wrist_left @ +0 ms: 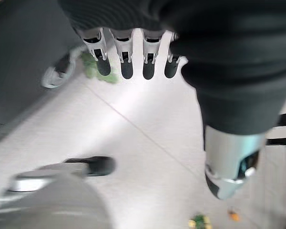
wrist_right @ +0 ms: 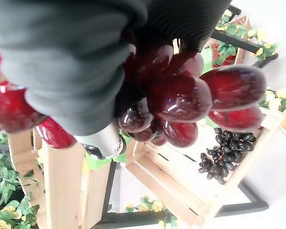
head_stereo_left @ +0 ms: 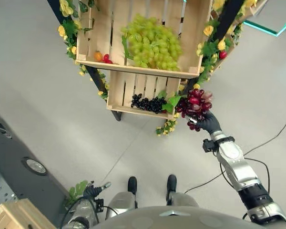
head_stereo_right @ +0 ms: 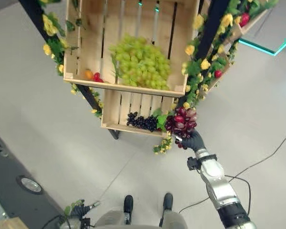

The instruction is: Pick up the fruits from the basket on one side to the basket on the other side

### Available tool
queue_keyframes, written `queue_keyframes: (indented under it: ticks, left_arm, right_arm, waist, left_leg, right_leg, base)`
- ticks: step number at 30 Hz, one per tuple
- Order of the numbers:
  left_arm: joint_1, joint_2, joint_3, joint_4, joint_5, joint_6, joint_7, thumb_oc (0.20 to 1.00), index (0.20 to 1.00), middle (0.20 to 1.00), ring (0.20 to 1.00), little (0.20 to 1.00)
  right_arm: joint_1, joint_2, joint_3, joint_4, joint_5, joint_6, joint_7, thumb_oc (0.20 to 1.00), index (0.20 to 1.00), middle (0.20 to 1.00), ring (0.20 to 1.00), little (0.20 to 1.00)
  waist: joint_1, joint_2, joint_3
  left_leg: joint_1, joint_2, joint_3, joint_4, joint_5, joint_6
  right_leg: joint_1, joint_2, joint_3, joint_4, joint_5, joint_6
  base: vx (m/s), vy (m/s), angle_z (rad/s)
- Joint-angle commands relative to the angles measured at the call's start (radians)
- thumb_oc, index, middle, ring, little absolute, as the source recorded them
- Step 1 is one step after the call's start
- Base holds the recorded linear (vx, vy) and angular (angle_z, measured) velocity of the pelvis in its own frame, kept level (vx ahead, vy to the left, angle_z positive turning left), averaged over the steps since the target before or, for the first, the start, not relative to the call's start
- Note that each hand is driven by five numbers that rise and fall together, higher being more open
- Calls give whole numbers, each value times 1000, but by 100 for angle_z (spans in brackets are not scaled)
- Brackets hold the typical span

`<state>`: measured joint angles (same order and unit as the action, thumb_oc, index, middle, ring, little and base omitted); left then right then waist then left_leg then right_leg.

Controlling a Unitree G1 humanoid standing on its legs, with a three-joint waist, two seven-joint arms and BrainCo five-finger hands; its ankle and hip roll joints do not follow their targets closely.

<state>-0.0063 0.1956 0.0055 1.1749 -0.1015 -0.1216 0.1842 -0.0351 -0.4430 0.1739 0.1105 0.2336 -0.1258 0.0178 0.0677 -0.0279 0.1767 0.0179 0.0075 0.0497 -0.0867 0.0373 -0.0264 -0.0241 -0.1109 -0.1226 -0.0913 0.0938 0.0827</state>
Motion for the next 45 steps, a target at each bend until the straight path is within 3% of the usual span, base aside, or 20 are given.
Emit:
queue_keyframes:
  ticks: [1,19,32,45]
  left_arm:
    - [-9,1,-12,80,20,3,3,1000,1000,1000,1000,1000]
    - [21,-4,-2,93,54,23,-16,1000,1000,1000,1000,1000]
    - [29,0,-1,92,60,33,-24,1000,1000,1000,1000,1000]
    - [40,9,-57,82,57,52,-34,1000,1000,1000,1000,1000]
  right_arm:
    - [-29,-23,-43,-110,11,-65,-2,200,200,200,200,200]
    - [63,-58,-138,-339,85,-79,43,200,200,200,200,200]
    - [41,-93,-179,-401,114,-76,40,200,200,200,200,200]
    - [-224,-202,-73,-325,127,-36,-2,200,200,200,200,200]
  waist:
    - [7,-8,-66]
    - [-12,-31,-99]
    - [-9,-45,-110]
    - [34,-60,-114]
  left_leg:
    - [-39,15,-24,10,-21,-16]
    - [-1,21,-23,1,-39,-19]
    - [-5,24,-22,-1,-42,-20]
    - [-4,21,-31,-1,-45,-18]
  right_leg:
    - [14,-9,-17,4,-44,67]
    - [45,-10,-12,4,-58,69]
    - [38,-8,-11,4,-60,71]
    - [45,-10,-21,4,-61,70]
  base:
    - [45,52,-1]
    - [24,6,-1]
    - [0,0,0]
    - [0,0,0]
